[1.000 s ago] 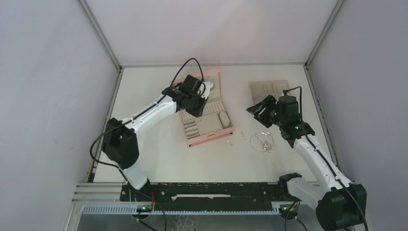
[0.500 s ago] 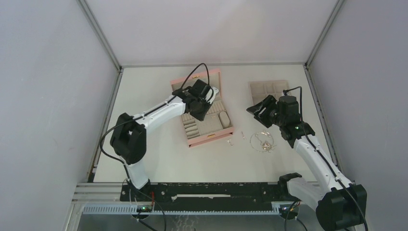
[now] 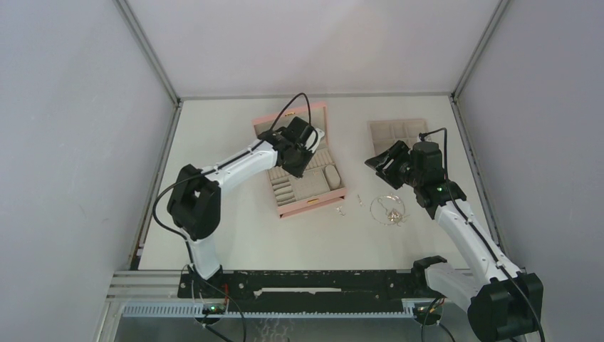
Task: Organize the mixed jewelry
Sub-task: Pick up the jewelry from the jewelry box.
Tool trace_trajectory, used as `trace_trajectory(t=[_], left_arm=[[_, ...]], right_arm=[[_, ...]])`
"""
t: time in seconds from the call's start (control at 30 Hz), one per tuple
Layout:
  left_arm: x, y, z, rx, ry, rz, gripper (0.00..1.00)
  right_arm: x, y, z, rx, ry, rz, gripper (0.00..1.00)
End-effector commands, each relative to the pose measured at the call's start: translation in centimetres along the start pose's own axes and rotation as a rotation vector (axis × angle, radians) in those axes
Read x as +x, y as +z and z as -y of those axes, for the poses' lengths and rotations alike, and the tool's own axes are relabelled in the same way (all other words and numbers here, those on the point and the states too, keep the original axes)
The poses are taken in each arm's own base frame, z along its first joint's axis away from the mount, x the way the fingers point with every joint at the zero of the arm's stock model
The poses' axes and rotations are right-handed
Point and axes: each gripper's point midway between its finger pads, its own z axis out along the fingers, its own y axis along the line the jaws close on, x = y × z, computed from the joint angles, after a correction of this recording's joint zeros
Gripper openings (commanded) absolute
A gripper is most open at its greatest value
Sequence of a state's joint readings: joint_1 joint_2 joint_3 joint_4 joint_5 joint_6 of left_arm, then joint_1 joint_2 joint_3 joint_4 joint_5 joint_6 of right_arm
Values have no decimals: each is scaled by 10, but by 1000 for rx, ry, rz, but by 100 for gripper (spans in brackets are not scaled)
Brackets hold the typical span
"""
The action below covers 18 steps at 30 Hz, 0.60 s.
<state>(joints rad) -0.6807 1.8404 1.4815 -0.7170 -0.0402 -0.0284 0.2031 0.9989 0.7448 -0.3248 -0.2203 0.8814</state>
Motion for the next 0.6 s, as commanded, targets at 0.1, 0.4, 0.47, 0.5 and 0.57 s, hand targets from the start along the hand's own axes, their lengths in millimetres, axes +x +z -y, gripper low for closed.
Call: trace_trajectory(t=[0.1,0.4,0.47,0.5,0.57], left_arm=[[-15,-4,8,29,-21,29,18],[-12,-3,9,35,-23,16,14],[-13,-3,9,35,-23,17,11],[-13,-3,9,35,-23,17,9],[-14,-3,9,36,-24,17,4]], right_arm=[[-9,0,-11,-44,4,28,65],[-9,1,-11,-42,5,26,65],[-9,1,-11,-43,5,27,65],[-9,1,-12,-44,5,27,65],[-9,1,-11,-43,5,26,65]])
